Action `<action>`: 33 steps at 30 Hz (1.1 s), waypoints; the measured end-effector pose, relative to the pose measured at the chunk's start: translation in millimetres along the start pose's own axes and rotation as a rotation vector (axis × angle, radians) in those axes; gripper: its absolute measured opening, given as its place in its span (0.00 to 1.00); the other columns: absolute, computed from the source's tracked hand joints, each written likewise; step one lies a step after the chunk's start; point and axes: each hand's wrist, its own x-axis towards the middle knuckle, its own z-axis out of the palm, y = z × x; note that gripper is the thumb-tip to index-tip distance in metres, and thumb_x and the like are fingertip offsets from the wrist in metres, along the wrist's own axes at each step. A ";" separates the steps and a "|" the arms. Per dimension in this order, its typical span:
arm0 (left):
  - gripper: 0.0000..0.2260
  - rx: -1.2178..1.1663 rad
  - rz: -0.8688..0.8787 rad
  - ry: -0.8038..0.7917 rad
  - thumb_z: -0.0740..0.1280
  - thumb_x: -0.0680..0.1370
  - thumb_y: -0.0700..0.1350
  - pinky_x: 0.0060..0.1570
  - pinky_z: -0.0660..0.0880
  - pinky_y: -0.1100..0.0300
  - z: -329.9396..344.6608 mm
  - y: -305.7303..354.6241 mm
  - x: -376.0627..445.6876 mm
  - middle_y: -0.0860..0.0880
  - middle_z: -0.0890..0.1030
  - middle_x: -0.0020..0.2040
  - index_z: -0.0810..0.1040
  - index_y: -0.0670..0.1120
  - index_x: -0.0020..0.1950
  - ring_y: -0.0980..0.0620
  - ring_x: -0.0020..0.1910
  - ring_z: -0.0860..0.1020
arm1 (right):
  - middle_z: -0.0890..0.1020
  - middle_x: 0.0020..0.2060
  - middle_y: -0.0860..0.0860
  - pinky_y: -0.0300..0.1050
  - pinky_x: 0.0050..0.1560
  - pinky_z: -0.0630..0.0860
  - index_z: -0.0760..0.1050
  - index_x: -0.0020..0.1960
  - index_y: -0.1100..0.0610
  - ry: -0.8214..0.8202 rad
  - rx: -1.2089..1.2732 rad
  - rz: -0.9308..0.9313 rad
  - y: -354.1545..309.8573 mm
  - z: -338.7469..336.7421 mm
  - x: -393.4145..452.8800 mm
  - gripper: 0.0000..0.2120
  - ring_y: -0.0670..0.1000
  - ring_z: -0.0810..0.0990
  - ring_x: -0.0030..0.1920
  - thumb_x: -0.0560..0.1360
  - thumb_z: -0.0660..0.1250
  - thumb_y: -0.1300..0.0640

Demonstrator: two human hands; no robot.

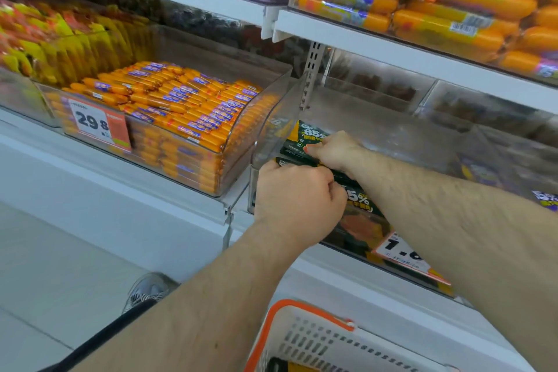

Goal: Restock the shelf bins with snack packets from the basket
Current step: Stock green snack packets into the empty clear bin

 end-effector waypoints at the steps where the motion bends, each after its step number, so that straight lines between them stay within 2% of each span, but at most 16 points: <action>1: 0.16 -0.001 -0.004 -0.021 0.54 0.72 0.51 0.37 0.59 0.58 -0.7 -0.1 0.4 0.51 0.73 0.22 0.75 0.49 0.28 0.49 0.24 0.73 | 0.81 0.51 0.54 0.46 0.48 0.78 0.78 0.57 0.59 -0.004 -0.002 -0.006 0.7 -1.0 -1.6 0.24 0.54 0.80 0.48 0.77 0.64 0.39; 3: 0.14 -0.023 -0.022 -0.082 0.54 0.72 0.52 0.40 0.58 0.57 -4.7 1.5 2.1 0.51 0.72 0.25 0.72 0.50 0.31 0.48 0.29 0.75 | 0.81 0.51 0.55 0.46 0.49 0.76 0.77 0.56 0.60 -0.028 0.012 -0.026 1.2 -4.8 -6.2 0.22 0.55 0.79 0.51 0.79 0.62 0.41; 5: 0.14 -0.043 -0.038 -0.132 0.51 0.73 0.53 0.42 0.58 0.55 -9.8 4.2 3.3 0.52 0.72 0.29 0.74 0.51 0.35 0.48 0.36 0.76 | 0.79 0.44 0.54 0.45 0.46 0.75 0.75 0.49 0.60 -0.016 0.058 -0.022 0.9 -11.7 -14.0 0.19 0.56 0.79 0.47 0.79 0.62 0.43; 8: 0.18 -0.098 -0.041 -0.145 0.51 0.73 0.54 0.46 0.58 0.55 -12.7 3.8 3.2 0.52 0.79 0.36 0.80 0.52 0.44 0.49 0.44 0.77 | 0.78 0.37 0.53 0.45 0.43 0.75 0.79 0.44 0.60 0.126 0.109 -0.054 1.5 -25.6 -36.9 0.17 0.54 0.77 0.41 0.79 0.63 0.46; 10: 0.13 -0.197 0.008 -0.055 0.57 0.73 0.51 0.45 0.59 0.55 -15.8 5.6 0.0 0.53 0.81 0.39 0.81 0.52 0.43 0.48 0.45 0.76 | 0.83 0.40 0.52 0.46 0.47 0.77 0.82 0.44 0.57 0.254 0.182 -0.128 5.4 -33.6 -62.0 0.14 0.53 0.79 0.43 0.78 0.64 0.49; 12: 0.07 -0.223 0.123 0.074 0.62 0.71 0.47 0.43 0.62 0.55 -16.7 11.3 -8.3 0.53 0.81 0.39 0.80 0.49 0.42 0.46 0.45 0.75 | 0.83 0.41 0.49 0.46 0.47 0.77 0.81 0.39 0.54 0.363 0.231 -0.223 12.8 -38.2 -92.9 0.11 0.52 0.80 0.45 0.77 0.65 0.51; 15: 0.05 -0.350 0.296 0.097 0.62 0.69 0.46 0.39 0.66 0.55 -17.4 25.9 -31.9 0.50 0.76 0.37 0.74 0.46 0.41 0.46 0.40 0.72 | 0.75 0.32 0.49 0.48 0.38 0.69 0.72 0.33 0.55 0.555 0.052 -0.443 36.7 -32.7 -133.7 0.16 0.55 0.75 0.39 0.77 0.62 0.51; 17: 0.04 -0.493 0.367 -0.005 0.62 0.69 0.46 0.34 0.69 0.54 -21.1 34.7 -51.3 0.50 0.74 0.35 0.69 0.49 0.42 0.47 0.35 0.72 | 0.71 0.29 0.49 0.49 0.37 0.66 0.69 0.30 0.55 0.747 -0.019 -0.629 56.1 -28.2 -157.3 0.18 0.58 0.72 0.35 0.77 0.60 0.51; 19: 0.08 -0.570 0.435 -0.171 0.63 0.70 0.45 0.29 0.67 0.56 -25.9 42.3 -70.1 0.52 0.74 0.33 0.64 0.53 0.41 0.48 0.32 0.72 | 0.75 0.29 0.54 0.52 0.37 0.70 0.73 0.30 0.58 0.915 0.019 -0.766 80.8 -16.7 -178.4 0.16 0.59 0.74 0.34 0.76 0.62 0.55; 21: 0.11 -0.566 0.511 -0.368 0.65 0.70 0.43 0.29 0.68 0.56 -26.3 48.9 -86.3 0.53 0.75 0.33 0.63 0.54 0.40 0.49 0.31 0.72 | 0.76 0.29 0.55 0.48 0.37 0.69 0.75 0.31 0.59 0.940 0.093 -0.757 111.0 9.8 -198.4 0.15 0.58 0.73 0.34 0.76 0.64 0.57; 22: 0.10 -0.527 0.539 -0.503 0.66 0.70 0.43 0.31 0.70 0.55 -24.4 51.3 -92.5 0.53 0.75 0.34 0.65 0.53 0.40 0.50 0.33 0.72 | 0.76 0.29 0.54 0.46 0.36 0.66 0.74 0.31 0.59 0.885 0.138 -0.687 127.4 27.0 -209.3 0.15 0.55 0.72 0.35 0.75 0.63 0.57; 24: 0.03 -0.348 0.525 -0.848 0.65 0.74 0.46 0.42 0.74 0.52 -15.0 51.6 -100.8 0.53 0.78 0.42 0.73 0.52 0.45 0.51 0.41 0.75 | 0.74 0.28 0.52 0.44 0.34 0.62 0.71 0.29 0.57 0.618 0.217 -0.434 159.6 65.4 -228.2 0.16 0.51 0.70 0.34 0.74 0.60 0.53; 26: 0.10 -0.085 0.466 -1.180 0.63 0.78 0.48 0.52 0.74 0.52 -4.4 48.6 -106.9 0.50 0.79 0.55 0.76 0.52 0.58 0.49 0.52 0.76 | 0.71 0.25 0.51 0.45 0.32 0.62 0.67 0.28 0.56 0.254 0.212 -0.137 190.2 105.3 -237.8 0.18 0.51 0.69 0.29 0.76 0.61 0.54; 27: 0.13 0.018 0.451 -1.302 0.62 0.79 0.49 0.53 0.75 0.52 -0.8 47.4 -110.0 0.49 0.78 0.58 0.75 0.51 0.63 0.49 0.55 0.76 | 0.68 0.24 0.51 0.45 0.32 0.62 0.65 0.28 0.56 0.086 0.227 -0.008 201.8 123.4 -241.6 0.19 0.50 0.67 0.27 0.77 0.62 0.55; 30: 0.16 0.187 0.451 -1.480 0.61 0.80 0.51 0.54 0.76 0.52 6.0 45.9 -115.6 0.49 0.78 0.59 0.74 0.49 0.66 0.48 0.55 0.77 | 0.66 0.25 0.50 0.43 0.32 0.61 0.66 0.34 0.56 -0.290 0.495 0.422 218.5 177.8 -255.2 0.15 0.50 0.64 0.27 0.79 0.62 0.58; 33: 0.16 0.176 0.400 -1.536 0.60 0.81 0.52 0.56 0.74 0.54 13.0 46.3 -118.1 0.49 0.77 0.62 0.74 0.49 0.67 0.49 0.58 0.76 | 0.72 0.31 0.54 0.43 0.30 0.66 0.73 0.45 0.60 -0.448 0.788 0.803 218.5 219.8 -263.6 0.06 0.52 0.69 0.29 0.79 0.65 0.57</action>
